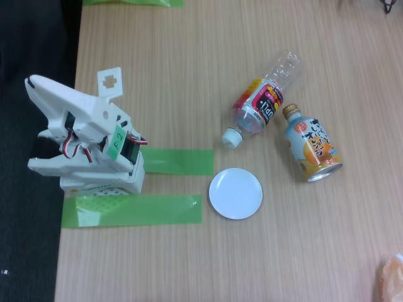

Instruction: Pick up the plastic bottle and stand it up on the white place

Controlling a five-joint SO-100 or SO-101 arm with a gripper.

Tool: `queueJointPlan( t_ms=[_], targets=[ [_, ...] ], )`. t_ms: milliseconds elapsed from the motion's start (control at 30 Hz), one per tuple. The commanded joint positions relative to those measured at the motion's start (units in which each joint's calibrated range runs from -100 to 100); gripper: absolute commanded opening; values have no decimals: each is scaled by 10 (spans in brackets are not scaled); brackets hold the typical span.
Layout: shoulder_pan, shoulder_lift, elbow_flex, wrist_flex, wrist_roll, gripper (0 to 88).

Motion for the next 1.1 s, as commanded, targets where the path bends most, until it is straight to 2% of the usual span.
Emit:
queueJointPlan(
  t_ms=[0, 1067],
  targets=[
    [-2, 1, 3, -14, 0, 16],
    [-4, 2, 3, -8, -1, 15]
  ],
)
